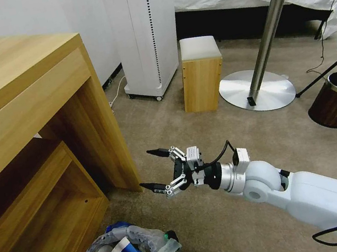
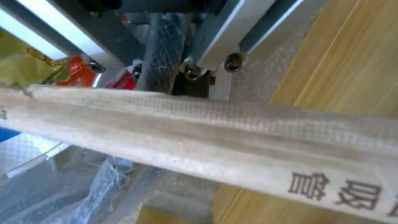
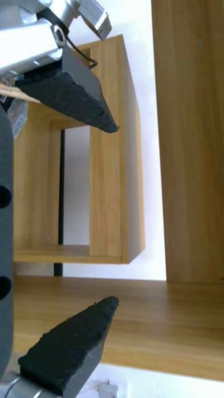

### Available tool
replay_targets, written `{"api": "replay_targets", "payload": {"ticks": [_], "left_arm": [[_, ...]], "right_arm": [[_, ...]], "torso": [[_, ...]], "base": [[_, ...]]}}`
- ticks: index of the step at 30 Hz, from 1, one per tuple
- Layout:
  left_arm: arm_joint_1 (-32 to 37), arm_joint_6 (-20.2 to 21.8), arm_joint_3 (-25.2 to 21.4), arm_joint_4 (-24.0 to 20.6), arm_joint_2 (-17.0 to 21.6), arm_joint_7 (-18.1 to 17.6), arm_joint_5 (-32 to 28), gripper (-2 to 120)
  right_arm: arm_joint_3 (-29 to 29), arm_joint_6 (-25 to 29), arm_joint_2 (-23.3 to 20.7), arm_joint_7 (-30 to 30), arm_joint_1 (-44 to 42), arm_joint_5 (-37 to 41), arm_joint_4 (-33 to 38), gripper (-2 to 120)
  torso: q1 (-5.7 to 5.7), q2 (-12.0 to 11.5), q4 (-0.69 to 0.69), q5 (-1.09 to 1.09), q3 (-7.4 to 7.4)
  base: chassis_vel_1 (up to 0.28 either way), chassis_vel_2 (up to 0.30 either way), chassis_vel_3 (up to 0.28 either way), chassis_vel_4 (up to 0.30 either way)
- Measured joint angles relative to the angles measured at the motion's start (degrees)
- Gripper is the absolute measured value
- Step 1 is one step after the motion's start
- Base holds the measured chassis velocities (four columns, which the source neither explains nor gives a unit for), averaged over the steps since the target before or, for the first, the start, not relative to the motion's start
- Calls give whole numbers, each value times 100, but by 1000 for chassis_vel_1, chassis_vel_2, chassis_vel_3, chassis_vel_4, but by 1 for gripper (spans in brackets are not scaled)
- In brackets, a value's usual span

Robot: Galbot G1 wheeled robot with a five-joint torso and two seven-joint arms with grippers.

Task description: Pick up the trash bin and place the garbage on the floor into it.

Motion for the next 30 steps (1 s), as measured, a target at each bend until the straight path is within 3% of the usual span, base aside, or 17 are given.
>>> {"api": "replay_targets", "payload": {"ticks": [5,8,13,20,22,24,30], "left_arm": [[-148,7,95,46,285,-57,-141,0],[-190,-2,94,101,458,-85,-216,0],[-559,-19,314,304,891,-181,-534,0],[-931,-58,614,504,1225,-327,-793,0],[-924,-78,626,506,1240,-343,-794,0],[-811,-93,652,515,1115,-315,-656,0],[-594,-103,581,536,841,-190,-381,0]], "right_arm": [[102,0,-117,38,-44,1,-36,100],[223,0,-167,44,-116,0,-60,100],[687,-7,-139,135,-326,69,-185,100],[993,-9,-43,191,-566,80,-409,100],[995,-4,-43,178,-588,79,-456,100],[918,6,7,164,-556,73,-543,100],[731,29,210,158,-368,71,-696,100]], "torso": [[0,0,0,0,0],[-1,0,15,-4,-1],[-1,0,1,-7,-1],[-1,0,0,-10,-1],[-1,0,-2,-9,-1],[0,-1,-13,-7,0],[1,-2,-10,-14,1]], "base": [[0,0,0,0],[0,0,0,0],[2,2,7,12],[0,0,0,0],[0,0,0,0],[0,0,0,0],[-19,-9,-16,-31]]}}
